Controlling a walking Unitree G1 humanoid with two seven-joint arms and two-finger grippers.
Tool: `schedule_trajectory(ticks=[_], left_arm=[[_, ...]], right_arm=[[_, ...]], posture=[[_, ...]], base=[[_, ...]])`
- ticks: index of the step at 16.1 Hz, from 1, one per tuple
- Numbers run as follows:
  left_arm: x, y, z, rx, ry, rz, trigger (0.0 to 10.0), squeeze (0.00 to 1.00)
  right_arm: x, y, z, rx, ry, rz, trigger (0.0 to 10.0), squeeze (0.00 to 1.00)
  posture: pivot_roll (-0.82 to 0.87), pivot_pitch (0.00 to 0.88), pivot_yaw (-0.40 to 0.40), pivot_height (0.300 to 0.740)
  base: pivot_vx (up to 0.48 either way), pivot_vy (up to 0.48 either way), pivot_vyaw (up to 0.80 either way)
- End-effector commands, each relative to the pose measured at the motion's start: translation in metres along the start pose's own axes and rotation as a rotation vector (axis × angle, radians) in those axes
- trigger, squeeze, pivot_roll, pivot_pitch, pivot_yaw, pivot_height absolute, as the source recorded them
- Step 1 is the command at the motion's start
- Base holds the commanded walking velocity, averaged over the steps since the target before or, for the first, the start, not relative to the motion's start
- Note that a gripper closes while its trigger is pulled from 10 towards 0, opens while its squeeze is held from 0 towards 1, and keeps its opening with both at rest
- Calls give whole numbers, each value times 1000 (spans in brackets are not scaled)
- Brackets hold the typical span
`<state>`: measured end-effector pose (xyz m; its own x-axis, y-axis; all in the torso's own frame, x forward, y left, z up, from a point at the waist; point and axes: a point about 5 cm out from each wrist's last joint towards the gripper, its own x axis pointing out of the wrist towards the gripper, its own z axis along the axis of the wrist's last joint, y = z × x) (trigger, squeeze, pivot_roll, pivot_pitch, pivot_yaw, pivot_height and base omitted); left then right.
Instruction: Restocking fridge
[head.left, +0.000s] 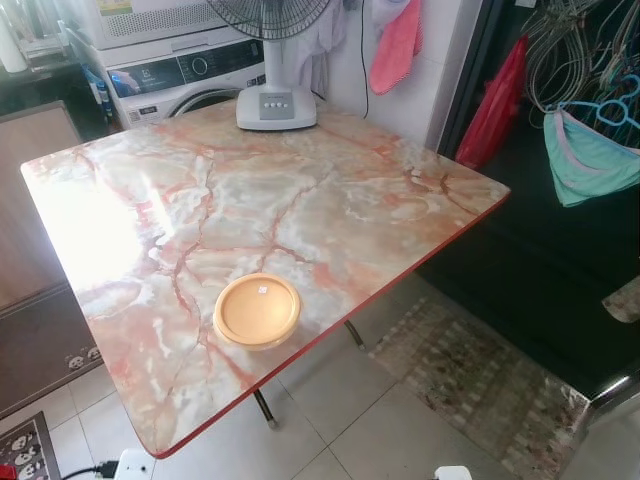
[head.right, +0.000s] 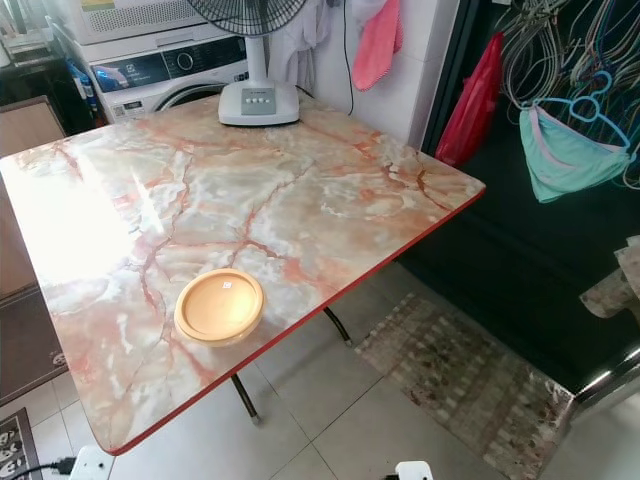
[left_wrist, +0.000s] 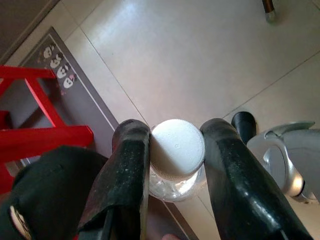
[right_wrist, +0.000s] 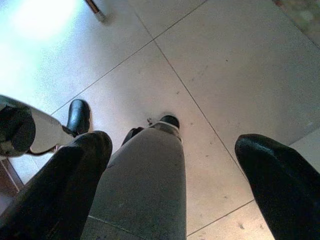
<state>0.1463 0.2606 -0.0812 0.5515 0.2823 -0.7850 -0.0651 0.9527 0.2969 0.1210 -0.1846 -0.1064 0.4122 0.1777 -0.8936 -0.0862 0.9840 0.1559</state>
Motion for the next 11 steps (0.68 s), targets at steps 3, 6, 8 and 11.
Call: schedule_trajectory(ticks=[3,6,8,11], left_arm=[[-1,0,-8,-13,27,-1,10000,0],[-2,-1,-9,-26,33,-2,10000,0],[-2,-2,-11,-39,39,5,10000,0],[-3,-5,-13,-42,47,1,10000,0]], right_arm=[[0,-1,3,-113,21,14,10000,0],[0,-1,4,-113,11,24,10000,0],[-1,-5,1,112,-38,-77,10000,0],[-1,-7,0,163,-50,-94,10000,0]], posture=[[125,0,2,740],[128,0,-7,740],[131,0,-16,740],[137,0,-26,740]], base=[[-271,0,0],[-291,0,0],[-302,0,0],[-303,0,0]])
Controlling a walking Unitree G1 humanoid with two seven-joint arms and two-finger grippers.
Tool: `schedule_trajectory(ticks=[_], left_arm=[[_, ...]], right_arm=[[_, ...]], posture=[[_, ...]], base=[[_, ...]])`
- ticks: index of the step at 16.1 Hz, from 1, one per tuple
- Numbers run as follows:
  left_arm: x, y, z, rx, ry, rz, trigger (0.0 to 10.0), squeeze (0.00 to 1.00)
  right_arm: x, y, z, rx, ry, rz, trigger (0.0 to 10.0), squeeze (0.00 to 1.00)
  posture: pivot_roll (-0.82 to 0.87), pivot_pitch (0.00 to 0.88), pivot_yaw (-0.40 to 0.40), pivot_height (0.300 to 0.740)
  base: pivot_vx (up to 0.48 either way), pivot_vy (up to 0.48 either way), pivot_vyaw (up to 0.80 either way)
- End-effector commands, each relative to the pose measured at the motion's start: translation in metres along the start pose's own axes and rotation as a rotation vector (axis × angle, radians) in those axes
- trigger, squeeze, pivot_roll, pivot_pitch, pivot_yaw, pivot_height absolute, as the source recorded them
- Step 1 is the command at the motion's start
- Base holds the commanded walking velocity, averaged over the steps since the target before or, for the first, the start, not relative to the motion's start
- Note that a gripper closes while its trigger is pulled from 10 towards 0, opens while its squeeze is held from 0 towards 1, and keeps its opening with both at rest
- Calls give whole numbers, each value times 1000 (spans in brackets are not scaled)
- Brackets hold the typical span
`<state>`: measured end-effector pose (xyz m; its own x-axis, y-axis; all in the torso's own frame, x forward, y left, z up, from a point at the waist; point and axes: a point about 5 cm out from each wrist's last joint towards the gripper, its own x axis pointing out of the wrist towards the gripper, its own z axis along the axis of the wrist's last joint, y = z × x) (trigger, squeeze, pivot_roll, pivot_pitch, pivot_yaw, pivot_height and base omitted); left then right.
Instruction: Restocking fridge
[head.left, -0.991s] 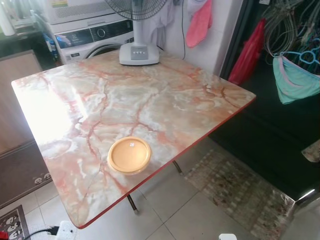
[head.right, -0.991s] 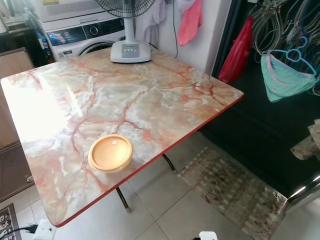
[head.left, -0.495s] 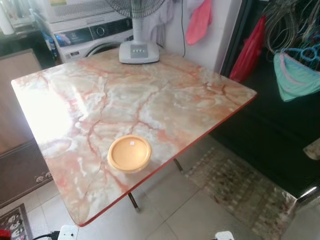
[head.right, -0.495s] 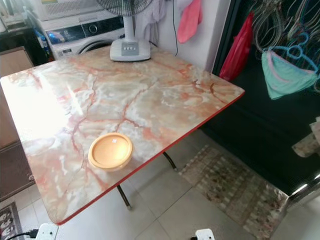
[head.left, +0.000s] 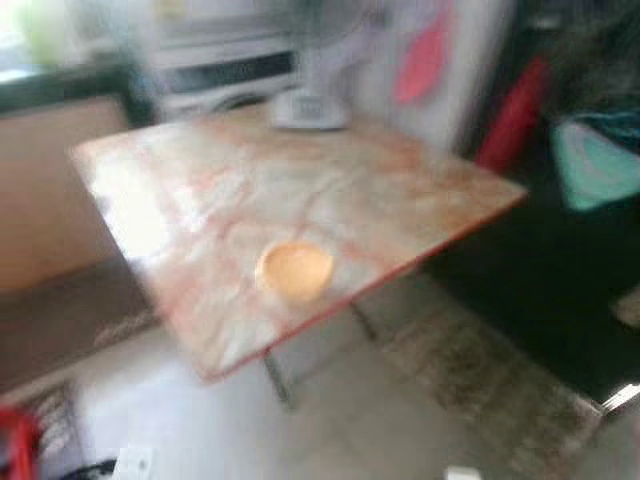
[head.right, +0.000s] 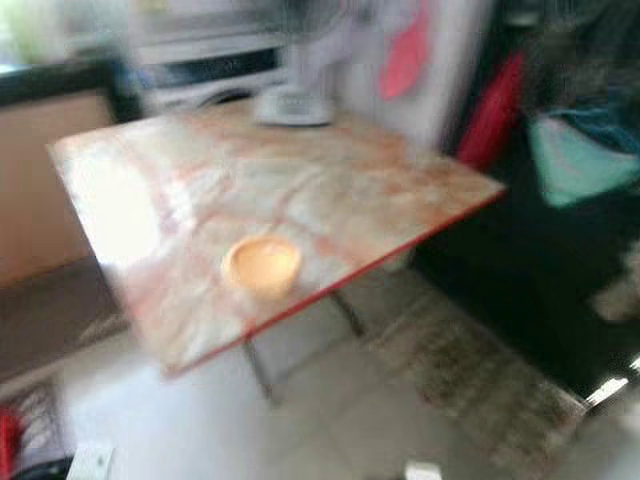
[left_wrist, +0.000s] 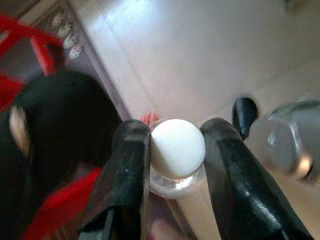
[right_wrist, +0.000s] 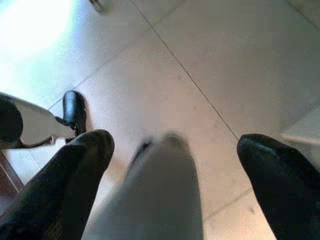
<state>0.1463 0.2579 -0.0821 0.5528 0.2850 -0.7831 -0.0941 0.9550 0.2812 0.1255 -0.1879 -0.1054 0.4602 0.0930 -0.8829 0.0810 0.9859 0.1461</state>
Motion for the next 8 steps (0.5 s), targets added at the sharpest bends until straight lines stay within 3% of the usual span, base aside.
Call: schedule_trajectory(ticks=[1,7,8], left_arm=[[-3,-2,-13,-14,54,0,10000,0],[-3,-11,-14,-15,63,-18,10000,0],[-3,-11,-16,-13,66,-23,10000,0]], right_arm=[[-2,-5,-4,31,5,-23,10000,0],[-2,-9,-3,109,-8,-72,10000,0],[-2,-9,-4,110,-3,-75,10000,0]], posture=[[137,0,-31,740],[134,0,-44,740],[130,0,-44,740]], base=[[-274,0,0],[-42,0,0],[0,0,-494]])
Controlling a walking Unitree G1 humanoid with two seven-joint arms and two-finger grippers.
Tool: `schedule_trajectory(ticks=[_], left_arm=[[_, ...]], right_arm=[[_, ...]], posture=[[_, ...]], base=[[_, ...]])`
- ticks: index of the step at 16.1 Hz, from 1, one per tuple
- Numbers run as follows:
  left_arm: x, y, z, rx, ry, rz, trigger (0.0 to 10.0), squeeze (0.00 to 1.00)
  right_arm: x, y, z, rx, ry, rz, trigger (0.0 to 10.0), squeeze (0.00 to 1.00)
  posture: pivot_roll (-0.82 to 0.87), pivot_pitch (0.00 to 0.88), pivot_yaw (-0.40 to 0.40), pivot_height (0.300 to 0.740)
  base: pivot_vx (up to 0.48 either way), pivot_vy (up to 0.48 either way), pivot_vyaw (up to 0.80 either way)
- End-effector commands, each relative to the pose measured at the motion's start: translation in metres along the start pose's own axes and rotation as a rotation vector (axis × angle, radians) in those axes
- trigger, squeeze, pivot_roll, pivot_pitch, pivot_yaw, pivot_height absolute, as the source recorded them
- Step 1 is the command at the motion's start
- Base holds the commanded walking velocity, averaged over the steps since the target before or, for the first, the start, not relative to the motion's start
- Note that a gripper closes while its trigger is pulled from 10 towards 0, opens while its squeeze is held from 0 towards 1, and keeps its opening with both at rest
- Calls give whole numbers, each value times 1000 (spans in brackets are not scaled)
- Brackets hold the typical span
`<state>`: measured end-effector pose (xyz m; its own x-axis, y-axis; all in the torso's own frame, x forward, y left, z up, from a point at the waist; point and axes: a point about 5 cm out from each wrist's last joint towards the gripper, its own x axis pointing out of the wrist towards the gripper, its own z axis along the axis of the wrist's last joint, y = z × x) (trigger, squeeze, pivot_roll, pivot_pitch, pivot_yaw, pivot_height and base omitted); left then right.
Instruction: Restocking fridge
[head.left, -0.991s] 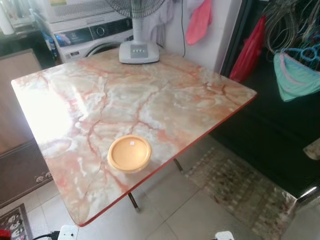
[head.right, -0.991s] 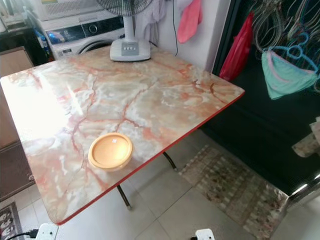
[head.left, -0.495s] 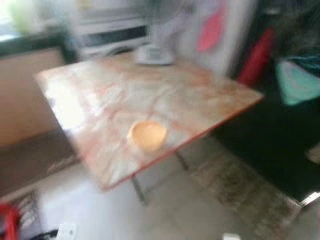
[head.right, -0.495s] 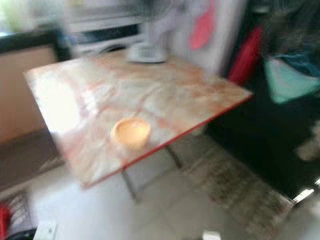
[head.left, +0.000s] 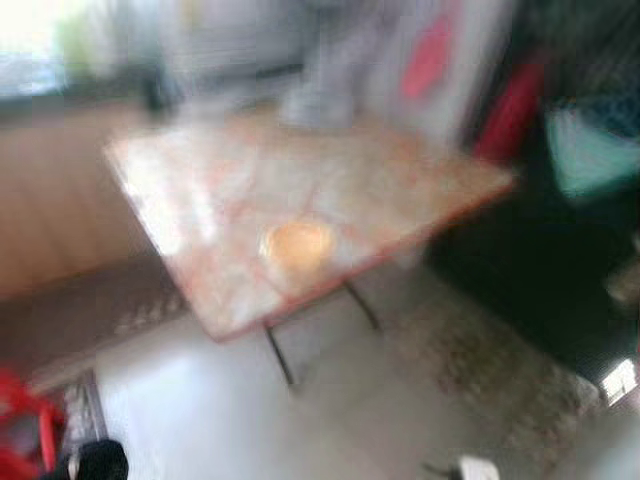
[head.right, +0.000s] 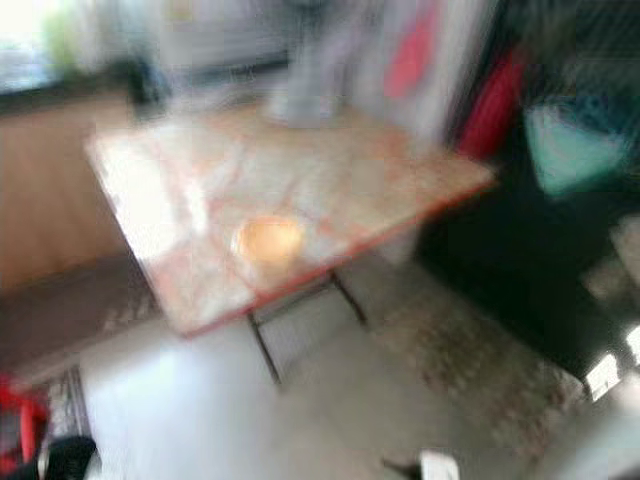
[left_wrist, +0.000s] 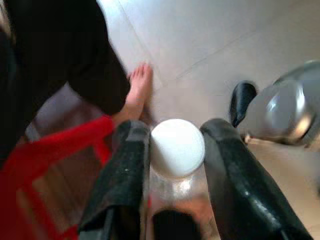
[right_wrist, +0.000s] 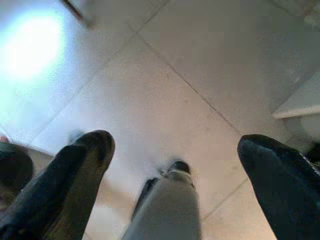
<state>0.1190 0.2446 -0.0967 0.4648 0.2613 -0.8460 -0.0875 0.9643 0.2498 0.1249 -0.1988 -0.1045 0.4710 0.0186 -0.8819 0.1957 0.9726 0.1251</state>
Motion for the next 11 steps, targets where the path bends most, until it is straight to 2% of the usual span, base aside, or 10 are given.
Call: schedule_trajectory(ticks=[1,11], left_arm=[[2,3,13,-2,-37,6,10000,0],[3,3,17,3,-51,-8,10000,0]], right_arm=[[0,0,-5,19,25,-6,10000,0],[0,3,-7,7,39,8,10000,0]], posture=[[130,0,-45,740],[147,0,-52,740]], base=[[0,0,-788],[0,0,-800]])
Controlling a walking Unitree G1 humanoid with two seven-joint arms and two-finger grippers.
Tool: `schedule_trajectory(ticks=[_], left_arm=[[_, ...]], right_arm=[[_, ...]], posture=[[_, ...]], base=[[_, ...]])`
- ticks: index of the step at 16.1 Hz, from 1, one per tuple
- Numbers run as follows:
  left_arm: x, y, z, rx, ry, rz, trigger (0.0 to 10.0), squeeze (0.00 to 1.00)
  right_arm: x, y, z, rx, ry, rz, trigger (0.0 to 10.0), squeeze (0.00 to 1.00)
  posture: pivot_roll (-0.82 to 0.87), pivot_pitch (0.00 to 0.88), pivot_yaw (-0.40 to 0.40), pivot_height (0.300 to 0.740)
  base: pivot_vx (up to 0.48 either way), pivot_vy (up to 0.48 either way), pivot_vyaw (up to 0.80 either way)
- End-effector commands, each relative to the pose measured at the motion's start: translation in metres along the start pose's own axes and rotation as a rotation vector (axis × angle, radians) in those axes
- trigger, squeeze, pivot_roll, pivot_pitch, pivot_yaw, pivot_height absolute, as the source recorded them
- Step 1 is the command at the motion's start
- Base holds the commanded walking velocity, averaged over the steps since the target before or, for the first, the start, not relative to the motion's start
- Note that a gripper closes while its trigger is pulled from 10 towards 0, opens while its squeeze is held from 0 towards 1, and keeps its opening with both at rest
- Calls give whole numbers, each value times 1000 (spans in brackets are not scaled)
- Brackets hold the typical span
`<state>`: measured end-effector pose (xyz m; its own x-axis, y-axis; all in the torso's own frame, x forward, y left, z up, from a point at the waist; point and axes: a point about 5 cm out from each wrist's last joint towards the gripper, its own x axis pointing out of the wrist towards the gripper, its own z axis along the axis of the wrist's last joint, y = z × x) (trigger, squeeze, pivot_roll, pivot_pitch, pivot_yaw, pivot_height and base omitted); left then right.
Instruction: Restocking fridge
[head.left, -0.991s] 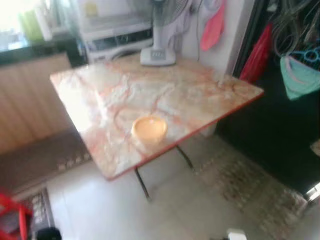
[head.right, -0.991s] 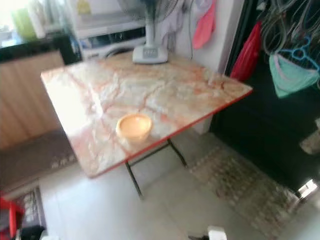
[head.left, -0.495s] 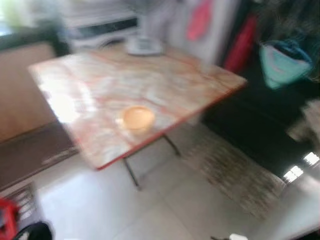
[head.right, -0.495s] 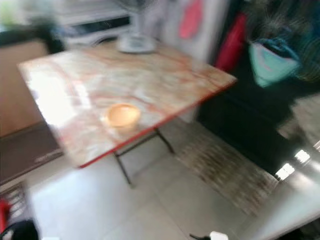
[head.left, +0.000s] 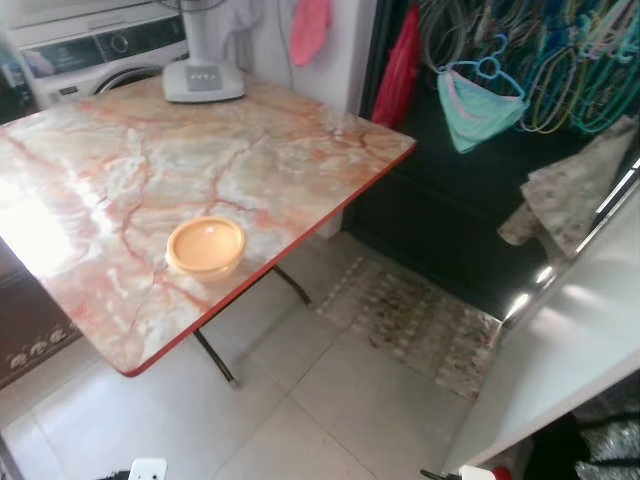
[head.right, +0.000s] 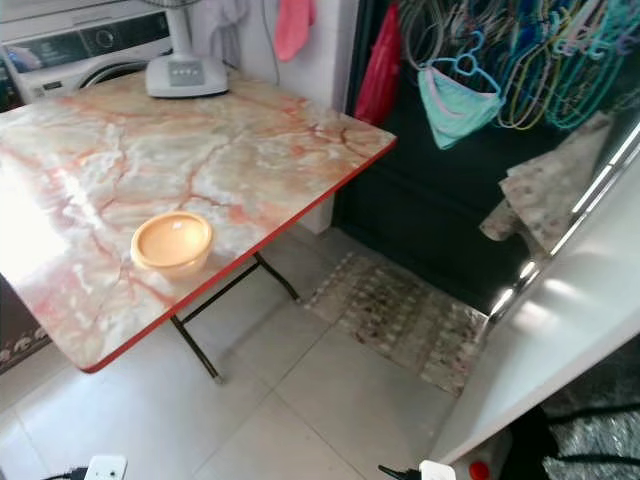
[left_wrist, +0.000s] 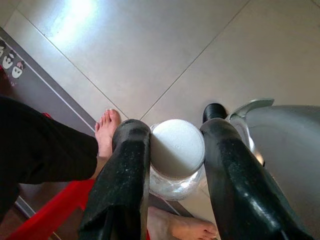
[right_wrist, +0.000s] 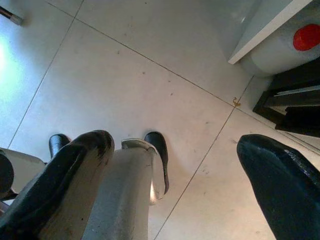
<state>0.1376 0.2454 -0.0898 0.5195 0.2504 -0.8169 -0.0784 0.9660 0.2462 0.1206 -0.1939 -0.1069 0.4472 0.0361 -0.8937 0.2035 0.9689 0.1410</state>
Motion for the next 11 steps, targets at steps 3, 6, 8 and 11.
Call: schedule_trajectory(ticks=[3,6,8,11], left_arm=[[-1,4,-7,5,27,4,10000,0],[-2,3,-8,4,28,14,10000,0],[-1,2,-5,-6,18,13,10000,0],[-1,1,-5,0,18,7,10000,0]], right_arm=[[0,-1,-2,-17,12,4,10000,0],[-1,-1,-1,-22,12,14,10000,0],[-1,-2,-1,-26,14,14,10000,0],[-1,-2,-1,-27,16,14,10000,0]], posture=[[160,0,-55,740],[162,0,-59,740],[160,0,-59,740],[160,0,-63,740]], base=[[0,0,-800],[0,-220,-800],[0,0,-800],[0,0,-800]])
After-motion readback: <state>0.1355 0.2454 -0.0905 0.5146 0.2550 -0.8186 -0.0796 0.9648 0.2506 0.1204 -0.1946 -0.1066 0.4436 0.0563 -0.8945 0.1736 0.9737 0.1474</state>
